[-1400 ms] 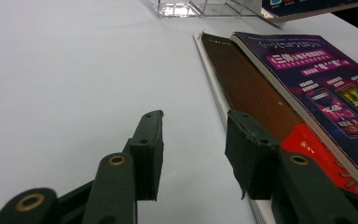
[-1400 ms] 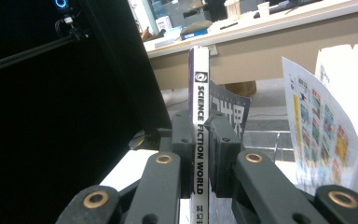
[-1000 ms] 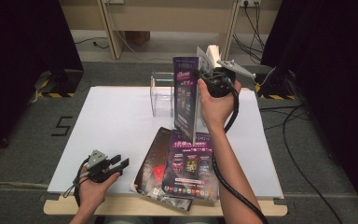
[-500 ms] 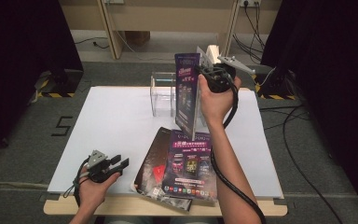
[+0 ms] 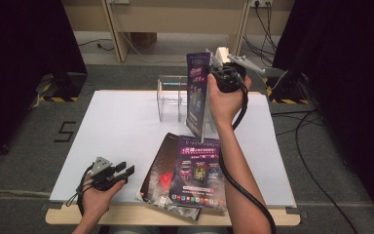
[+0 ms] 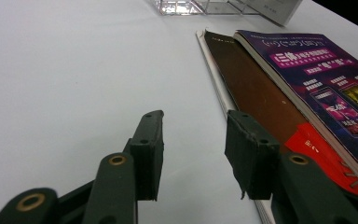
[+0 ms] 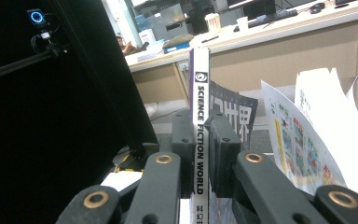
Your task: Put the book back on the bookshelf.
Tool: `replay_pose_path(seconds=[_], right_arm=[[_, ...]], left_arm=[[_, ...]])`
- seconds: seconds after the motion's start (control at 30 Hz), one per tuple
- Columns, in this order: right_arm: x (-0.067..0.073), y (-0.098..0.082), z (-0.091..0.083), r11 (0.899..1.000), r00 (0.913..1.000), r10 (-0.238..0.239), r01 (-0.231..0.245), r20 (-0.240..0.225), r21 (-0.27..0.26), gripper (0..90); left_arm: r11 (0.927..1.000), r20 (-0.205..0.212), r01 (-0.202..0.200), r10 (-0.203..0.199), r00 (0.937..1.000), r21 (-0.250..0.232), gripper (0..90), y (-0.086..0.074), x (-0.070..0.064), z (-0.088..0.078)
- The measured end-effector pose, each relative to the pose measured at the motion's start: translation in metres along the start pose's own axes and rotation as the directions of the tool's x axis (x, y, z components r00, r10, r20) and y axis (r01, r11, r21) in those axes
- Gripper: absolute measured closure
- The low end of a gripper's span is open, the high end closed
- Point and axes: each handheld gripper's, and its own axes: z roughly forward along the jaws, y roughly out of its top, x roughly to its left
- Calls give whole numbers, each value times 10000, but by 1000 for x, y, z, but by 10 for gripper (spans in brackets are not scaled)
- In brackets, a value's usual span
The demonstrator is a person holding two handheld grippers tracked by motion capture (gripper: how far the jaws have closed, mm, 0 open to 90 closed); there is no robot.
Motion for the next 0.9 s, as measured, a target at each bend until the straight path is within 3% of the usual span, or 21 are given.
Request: replay_pose_path(seconds=[0.37,0.9], right_arm=[[-5,1,11,10000,9998,3,-4,223,68,836],[-2,8,48,9985,9951,-539,542,829,-15,836]], left_arm=[[10000,-5,-15,15,10000,12,563,-1,0,0],[10000,-29,20,-20,10000,-14,565,-1,2,-1]])
